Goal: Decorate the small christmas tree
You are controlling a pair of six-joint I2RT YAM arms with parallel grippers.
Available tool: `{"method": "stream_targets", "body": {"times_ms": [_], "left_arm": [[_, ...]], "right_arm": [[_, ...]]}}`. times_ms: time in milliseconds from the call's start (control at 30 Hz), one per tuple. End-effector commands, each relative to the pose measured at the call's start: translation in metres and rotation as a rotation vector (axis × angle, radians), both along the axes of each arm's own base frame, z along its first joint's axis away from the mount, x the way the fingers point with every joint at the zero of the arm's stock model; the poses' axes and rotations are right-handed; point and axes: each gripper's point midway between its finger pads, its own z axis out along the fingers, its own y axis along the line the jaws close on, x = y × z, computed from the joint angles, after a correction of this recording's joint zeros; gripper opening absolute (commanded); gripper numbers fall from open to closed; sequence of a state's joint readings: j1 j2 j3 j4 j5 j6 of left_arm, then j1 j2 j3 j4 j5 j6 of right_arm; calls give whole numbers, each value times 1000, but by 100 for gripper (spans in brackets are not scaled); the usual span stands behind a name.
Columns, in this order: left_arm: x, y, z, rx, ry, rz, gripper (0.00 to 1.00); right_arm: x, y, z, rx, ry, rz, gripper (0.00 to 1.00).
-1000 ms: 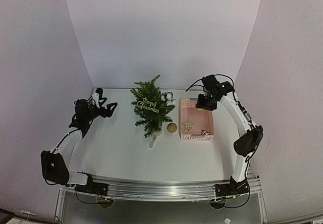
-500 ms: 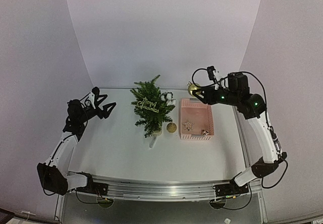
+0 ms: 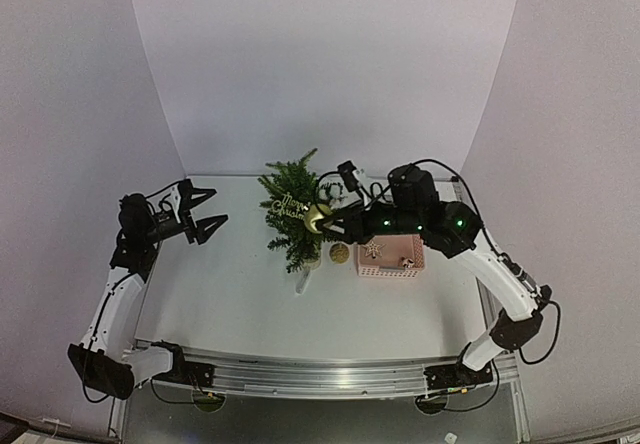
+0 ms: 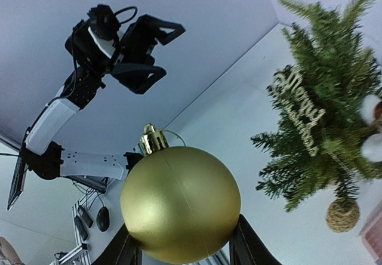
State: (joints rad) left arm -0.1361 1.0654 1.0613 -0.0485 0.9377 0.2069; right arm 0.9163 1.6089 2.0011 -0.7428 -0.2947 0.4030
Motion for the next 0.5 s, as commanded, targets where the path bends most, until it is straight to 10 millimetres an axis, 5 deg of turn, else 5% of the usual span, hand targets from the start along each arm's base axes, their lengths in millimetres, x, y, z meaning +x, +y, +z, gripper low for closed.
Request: {"method": "stream_targets", "body": {"times_ms": [0, 467], "left_arm": [[-18, -6, -14, 14, 26, -67, 80], [-76, -38, -49, 114, 46, -303, 69]], "right_arm": [[-17, 30, -32, -51, 62, -18, 30], [-25, 103, -102, -185, 146, -157, 24]]}}
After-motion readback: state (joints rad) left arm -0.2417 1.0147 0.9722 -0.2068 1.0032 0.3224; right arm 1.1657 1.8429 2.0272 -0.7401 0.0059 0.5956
